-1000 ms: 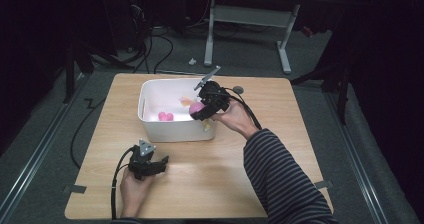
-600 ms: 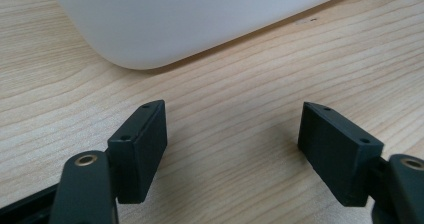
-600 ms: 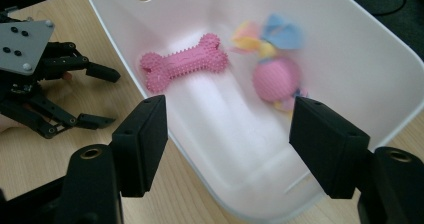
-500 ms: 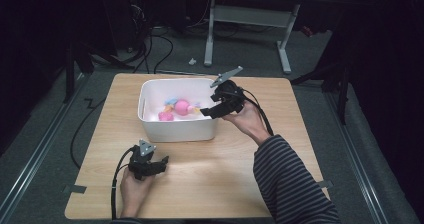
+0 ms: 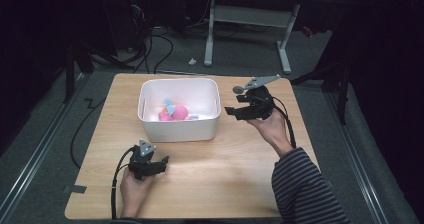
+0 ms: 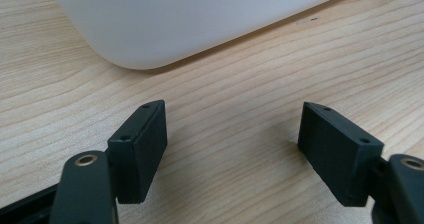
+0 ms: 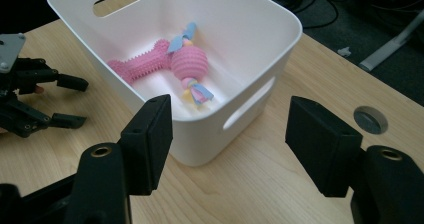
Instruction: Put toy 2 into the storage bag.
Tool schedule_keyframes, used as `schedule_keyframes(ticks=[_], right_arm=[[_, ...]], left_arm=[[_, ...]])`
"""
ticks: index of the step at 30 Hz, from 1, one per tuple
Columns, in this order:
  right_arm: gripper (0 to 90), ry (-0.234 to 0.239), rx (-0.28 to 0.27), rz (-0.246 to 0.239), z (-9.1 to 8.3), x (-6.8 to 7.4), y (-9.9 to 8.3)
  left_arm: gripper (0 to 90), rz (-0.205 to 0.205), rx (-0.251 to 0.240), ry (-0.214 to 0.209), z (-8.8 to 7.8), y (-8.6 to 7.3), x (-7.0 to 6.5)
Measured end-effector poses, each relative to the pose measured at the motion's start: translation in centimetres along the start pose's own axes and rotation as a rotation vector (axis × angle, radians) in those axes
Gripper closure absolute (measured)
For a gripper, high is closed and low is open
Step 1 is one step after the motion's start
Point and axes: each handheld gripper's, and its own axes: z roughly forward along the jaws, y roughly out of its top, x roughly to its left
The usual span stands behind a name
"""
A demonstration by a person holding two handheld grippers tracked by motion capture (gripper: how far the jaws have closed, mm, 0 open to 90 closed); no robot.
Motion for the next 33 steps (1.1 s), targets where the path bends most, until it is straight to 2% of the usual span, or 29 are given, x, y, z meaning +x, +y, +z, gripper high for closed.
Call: schedule_keyframes(ticks=[9, 19, 23, 33], right_arm=[[35.8, -0.028, -0.021, 0.054, -2.1, -0.9, -2.6], [36.2, -0.081, -0.041, 0.110, -4.4, -1.5, -5.5], [36.4, -0.095, -0.066, 0.138, -5.4, -1.7, -6.7], [36.8, -0.151, -0.079, 0.165, -7.2, -1.6, -9.1]], left_arm=[[27.9, 0.000, 0.000, 0.000, 0.0, 0.0, 0.0], [27.9, 0.000, 0.000, 0.001, 0.0, 0.0, 0.0], [27.9, 0.000, 0.000, 0.001, 0.0, 0.0, 0.0], [27.9, 0.001, 0.000, 0.001, 0.0, 0.0, 0.0]])
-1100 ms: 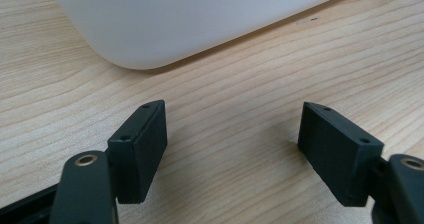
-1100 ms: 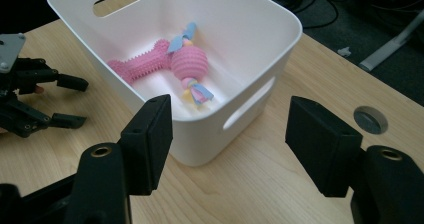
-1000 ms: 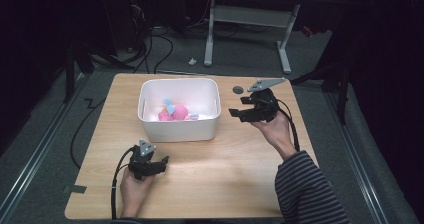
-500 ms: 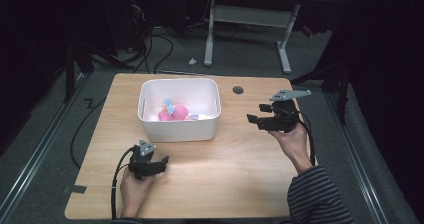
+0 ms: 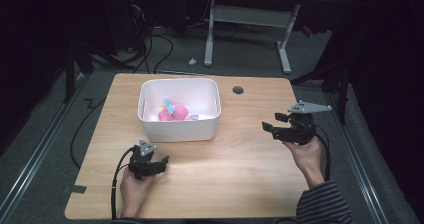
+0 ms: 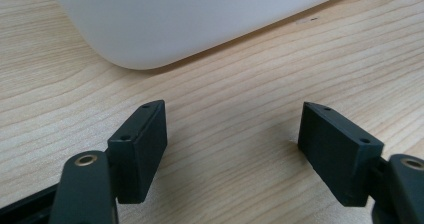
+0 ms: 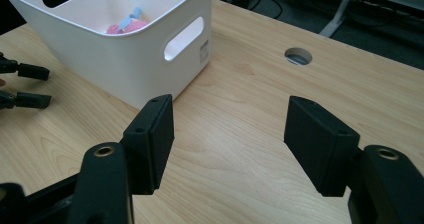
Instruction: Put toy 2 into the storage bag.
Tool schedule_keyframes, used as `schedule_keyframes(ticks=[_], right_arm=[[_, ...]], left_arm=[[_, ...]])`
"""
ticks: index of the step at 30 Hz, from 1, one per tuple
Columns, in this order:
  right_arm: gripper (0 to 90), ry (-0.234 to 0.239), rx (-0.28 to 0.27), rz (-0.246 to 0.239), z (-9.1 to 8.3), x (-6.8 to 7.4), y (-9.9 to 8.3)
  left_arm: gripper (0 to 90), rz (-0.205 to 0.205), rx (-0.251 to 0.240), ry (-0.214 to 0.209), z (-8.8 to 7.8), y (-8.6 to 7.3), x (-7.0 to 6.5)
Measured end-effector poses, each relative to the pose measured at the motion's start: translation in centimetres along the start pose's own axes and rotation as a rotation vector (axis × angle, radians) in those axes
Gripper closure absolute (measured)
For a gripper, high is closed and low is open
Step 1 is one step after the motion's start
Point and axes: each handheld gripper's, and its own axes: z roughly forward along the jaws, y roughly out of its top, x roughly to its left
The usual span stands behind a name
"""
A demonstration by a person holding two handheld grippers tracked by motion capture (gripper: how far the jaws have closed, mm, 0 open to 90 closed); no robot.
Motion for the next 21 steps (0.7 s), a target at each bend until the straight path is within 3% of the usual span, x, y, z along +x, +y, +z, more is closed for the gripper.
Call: schedule_keyframes(ticks=[6, 12, 21], right_arm=[[37.3, -0.012, -0.023, 0.007, -0.9, 0.2, -0.8], [37.4, -0.021, -0.007, 0.033, -0.9, 0.0, -2.2], [37.5, -0.037, 0.003, 0.111, -0.4, -0.9, -5.9]], left_arm=[[27.9, 0.000, 0.000, 0.000, 0.0, 0.0, 0.0], [27.9, 0.000, 0.000, -0.001, 0.0, 0.0, 0.0], [27.9, 0.000, 0.000, 0.000, 0.0, 0.0, 0.0]])
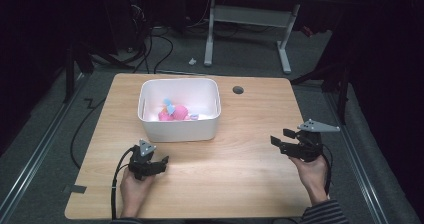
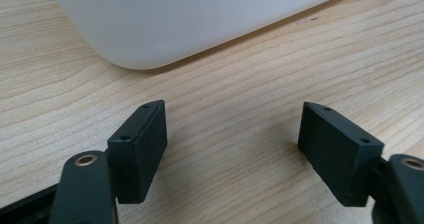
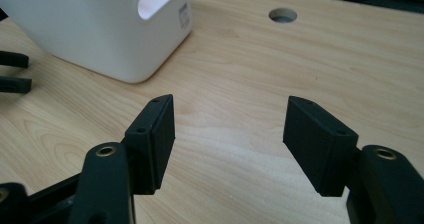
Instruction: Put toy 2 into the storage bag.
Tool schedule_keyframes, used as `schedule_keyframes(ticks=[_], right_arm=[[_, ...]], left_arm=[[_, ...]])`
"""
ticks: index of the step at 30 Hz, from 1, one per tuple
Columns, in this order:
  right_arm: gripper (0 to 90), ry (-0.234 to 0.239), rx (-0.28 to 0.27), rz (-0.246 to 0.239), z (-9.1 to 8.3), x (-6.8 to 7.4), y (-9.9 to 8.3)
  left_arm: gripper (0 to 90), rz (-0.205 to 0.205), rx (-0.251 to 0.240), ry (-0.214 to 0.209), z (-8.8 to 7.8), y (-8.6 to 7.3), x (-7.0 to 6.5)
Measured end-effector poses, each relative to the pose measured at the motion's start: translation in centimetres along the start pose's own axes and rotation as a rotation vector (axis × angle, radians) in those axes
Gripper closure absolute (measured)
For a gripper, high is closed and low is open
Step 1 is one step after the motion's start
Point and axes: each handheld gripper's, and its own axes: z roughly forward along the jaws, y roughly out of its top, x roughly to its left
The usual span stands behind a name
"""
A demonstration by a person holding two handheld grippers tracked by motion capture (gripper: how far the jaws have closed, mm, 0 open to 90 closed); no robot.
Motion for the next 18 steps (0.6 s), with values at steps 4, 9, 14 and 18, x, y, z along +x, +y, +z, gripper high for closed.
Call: schedule_keyframes(ticks=[4, 9, 14, 18], right_arm=[[37.6, 0.000, 0.012, 0.025, 0.8, -0.3, -1.4], [37.5, 0.001, 0.022, 0.049, 1.8, -0.6, -2.6], [37.5, 0.004, 0.031, 0.064, 2.6, -0.6, -3.5], [37.5, 0.004, 0.039, 0.071, 3.2, -0.5, -4.0]], left_arm=[[27.9, 0.000, 0.000, 0.000, 0.0, 0.0, 0.0], [27.9, 0.000, 0.000, 0.001, 0.0, 0.0, 0.0], [27.9, 0.000, 0.000, 0.001, 0.0, 0.0, 0.0], [27.9, 0.000, 0.000, 0.001, 0.0, 0.0, 0.0]])
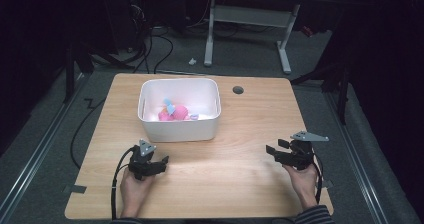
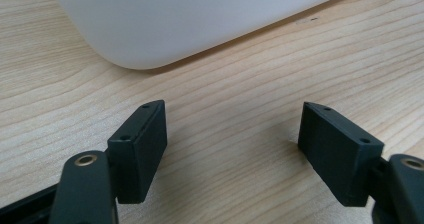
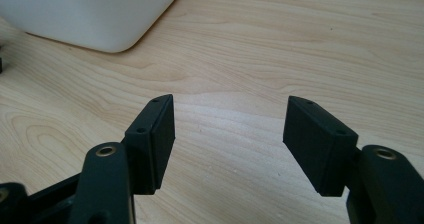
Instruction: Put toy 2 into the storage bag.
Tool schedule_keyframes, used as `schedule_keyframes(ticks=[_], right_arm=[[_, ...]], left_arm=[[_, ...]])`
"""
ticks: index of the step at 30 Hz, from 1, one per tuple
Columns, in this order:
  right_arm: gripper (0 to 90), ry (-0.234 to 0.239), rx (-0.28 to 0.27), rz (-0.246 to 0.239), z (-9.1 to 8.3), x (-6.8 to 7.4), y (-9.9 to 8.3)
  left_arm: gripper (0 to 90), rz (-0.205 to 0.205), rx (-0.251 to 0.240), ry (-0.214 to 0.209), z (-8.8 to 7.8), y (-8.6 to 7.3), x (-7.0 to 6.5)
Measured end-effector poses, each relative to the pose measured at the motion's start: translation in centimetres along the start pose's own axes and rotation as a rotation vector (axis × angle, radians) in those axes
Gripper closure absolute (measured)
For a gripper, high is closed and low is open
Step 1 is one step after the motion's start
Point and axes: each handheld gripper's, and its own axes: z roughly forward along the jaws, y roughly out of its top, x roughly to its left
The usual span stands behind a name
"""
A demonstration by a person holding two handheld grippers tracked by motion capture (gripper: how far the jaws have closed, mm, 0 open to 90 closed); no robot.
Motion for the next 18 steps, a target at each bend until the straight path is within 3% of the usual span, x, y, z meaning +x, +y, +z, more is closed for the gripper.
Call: schedule_keyframes(ticks=[9, 18], right_arm=[[37.4, 0.002, 0.017, 0.006, 1.8, 0.2, -1.3], [36.5, -0.058, 0.042, -0.027, 3.6, 0.4, -2.5]], left_arm=[[27.9, 0.000, 0.000, 0.000, 0.0, 0.0, 0.0], [27.9, 0.000, 0.000, 0.000, 0.0, 0.0, 0.0]])
